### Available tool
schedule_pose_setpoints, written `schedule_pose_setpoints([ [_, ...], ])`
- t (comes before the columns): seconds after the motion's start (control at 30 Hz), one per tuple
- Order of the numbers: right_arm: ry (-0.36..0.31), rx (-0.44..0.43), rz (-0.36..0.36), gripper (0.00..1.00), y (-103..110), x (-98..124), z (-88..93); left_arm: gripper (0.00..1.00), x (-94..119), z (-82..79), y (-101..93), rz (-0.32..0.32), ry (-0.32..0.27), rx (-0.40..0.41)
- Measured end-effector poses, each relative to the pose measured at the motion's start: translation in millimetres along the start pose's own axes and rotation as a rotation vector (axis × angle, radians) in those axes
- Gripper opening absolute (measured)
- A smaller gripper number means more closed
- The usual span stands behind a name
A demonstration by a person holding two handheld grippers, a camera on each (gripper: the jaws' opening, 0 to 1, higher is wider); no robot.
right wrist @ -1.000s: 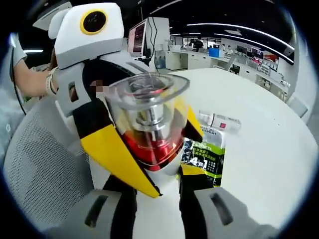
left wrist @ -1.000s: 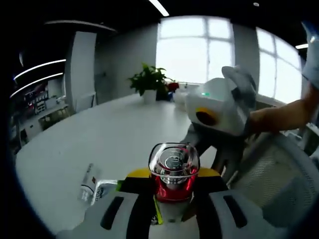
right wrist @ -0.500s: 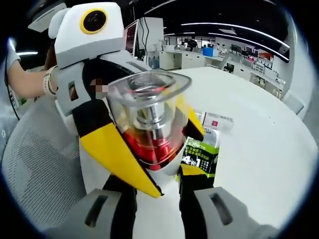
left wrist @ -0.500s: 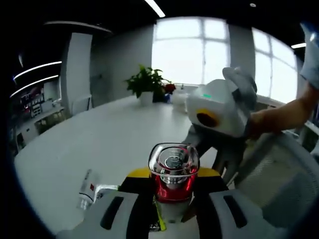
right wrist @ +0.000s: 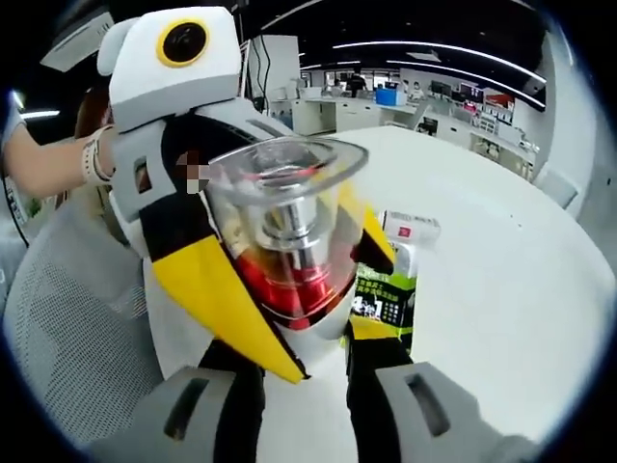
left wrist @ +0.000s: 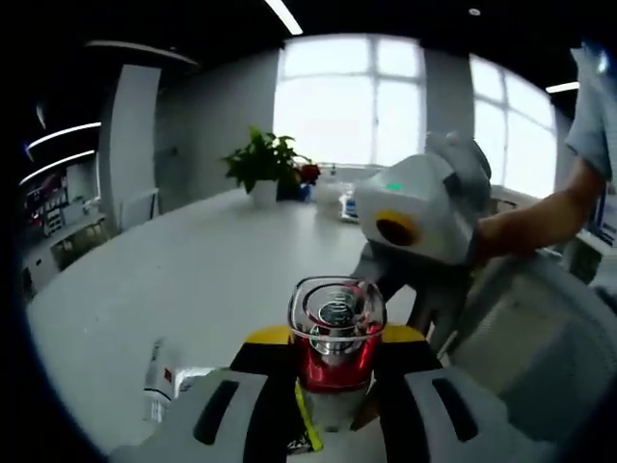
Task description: Arrange the skincare products in the storage area until every visible bottle or jar stands upright without overlapping.
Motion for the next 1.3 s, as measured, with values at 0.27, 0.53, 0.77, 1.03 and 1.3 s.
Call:
schedule_pose_setpoints([
  [0.27,-0.005,-0.071,0.040,0.32,3,0,0.9,0.26,0,0.5,4.2,0.070,-0.012,-0.044],
  [0.53,-0.006,-0.051,0.055,0.32,4,0,2.2,0.27,0,-0.1,2.5,0.096,-0.021,-0.065],
  [0.77,-0.012,-0.025,0.060,0.35,6,1,3.0,0.27,-1,-0.2,0.9,0.081,-0.033,-0.084],
  [1.03,0.000,-0.036,0.055,0.47,8,3,4.8,0.32,1,-0.9,0.9,0.076,-0.032,-0.080],
  [1.3,-0.010,-0.035,0.071,0.59,8,13,4.1,0.41,12,-0.8,-0.5,0.047,-0.018,-0.080],
])
Point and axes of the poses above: the point that each gripper's makers call its tool centre point, and the gripper's own axes: x roughly backward along the fingers, y roughly to its left, z roughly out of its underside, the point moved 9 cm from there along x, roughly backward along the fingers, and after that the axes turned 9 degrees about y, right-handed, at the moved point
